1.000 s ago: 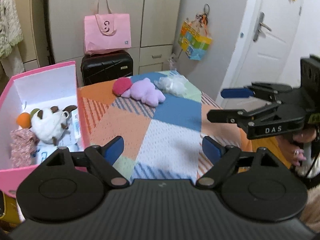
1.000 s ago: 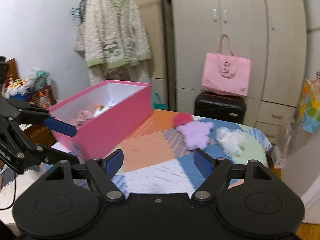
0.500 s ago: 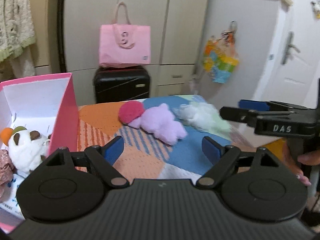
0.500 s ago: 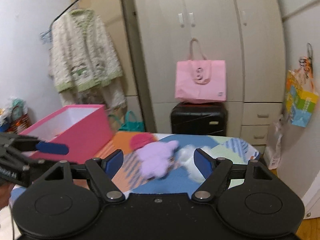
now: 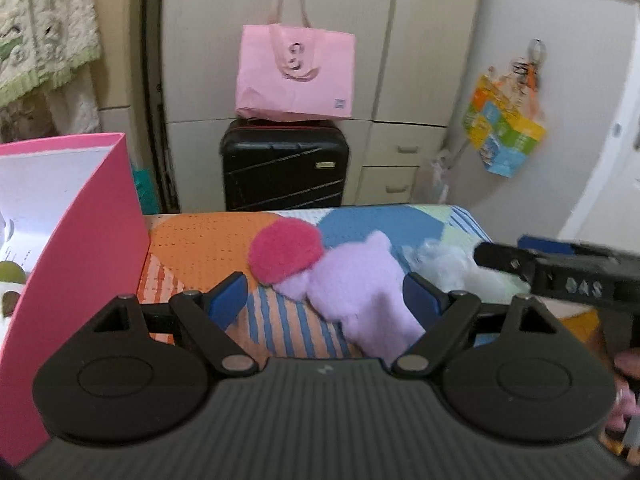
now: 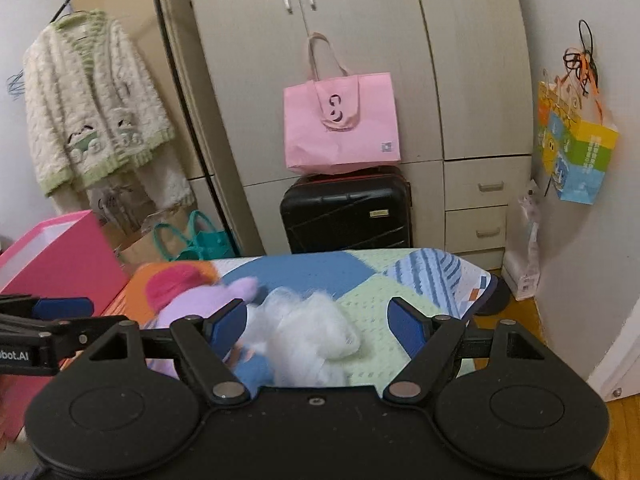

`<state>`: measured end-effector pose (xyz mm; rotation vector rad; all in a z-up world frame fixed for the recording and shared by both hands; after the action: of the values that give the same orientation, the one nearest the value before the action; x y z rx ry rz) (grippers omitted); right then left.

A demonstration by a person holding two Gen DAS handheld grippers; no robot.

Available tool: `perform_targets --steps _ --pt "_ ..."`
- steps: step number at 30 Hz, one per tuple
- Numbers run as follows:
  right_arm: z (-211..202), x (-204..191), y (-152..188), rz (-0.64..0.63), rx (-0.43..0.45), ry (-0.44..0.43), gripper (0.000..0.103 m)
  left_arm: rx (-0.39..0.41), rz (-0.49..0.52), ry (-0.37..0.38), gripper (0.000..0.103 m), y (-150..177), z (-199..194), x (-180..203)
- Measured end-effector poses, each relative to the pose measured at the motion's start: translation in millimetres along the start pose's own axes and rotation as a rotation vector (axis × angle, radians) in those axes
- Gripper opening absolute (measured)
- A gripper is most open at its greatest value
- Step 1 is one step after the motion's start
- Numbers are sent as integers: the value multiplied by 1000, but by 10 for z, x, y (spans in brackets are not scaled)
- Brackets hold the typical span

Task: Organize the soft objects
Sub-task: 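Close the left gripper on the red pompom while the right gripper closes on the white mesh puff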

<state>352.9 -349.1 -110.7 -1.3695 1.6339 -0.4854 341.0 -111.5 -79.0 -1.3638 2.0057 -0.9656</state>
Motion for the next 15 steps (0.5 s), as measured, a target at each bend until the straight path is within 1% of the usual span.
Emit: perform_targets --steps 1,2,3,4,5,6,9,10,11,13,15 --pt "37 15 -15 8 -4 -13 82 -26 -26 -9 84 -28 54 -28" --pt "67 31 -26 16 -9 -22 82 -62 -77 -8 84 -52 102 -74" --pt "95 52 -31 27 -14 -26 82 -77 -129 3 84 -83 125 -112" --pt "114 69 -29 40 -17 -28 82 -70 -155 22 84 -124 140 -125" --pt "126 93 -31 53 -19 -32 82 -63 -157 27 84 -159 156 -123" --pt "128 106 -29 68 -19 -41 82 -56 -154 16 84 -180 180 -121" --pt "130 117 -12 87 -32 -88 82 -30 -151 -58 84 -242 279 -127" --pt "133 114 -2 86 -40 -98 82 -13 -148 -94 84 -256 314 -140" --pt "137 108 7 80 -50 -103 81 17 -139 -143 84 -270 340 -155" --pt "145 86 34 54 -53 -91 81 58 -117 -210 84 -281 397 -179" --pt "143 40 54 11 -37 -83 81 60 -121 -221 84 -256 457 -201"
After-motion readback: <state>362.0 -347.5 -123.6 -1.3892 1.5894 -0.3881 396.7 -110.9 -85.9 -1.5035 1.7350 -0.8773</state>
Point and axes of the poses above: each gripper's, at about its wrist camera, not at the fingertips, and z roughly the way its jaws point, x to its right, y to its underside, the point moved 6 cm from there along z, roughly the way its jaws point, and after that the axes turned 12 degrees about z, right-handed, at the moved point
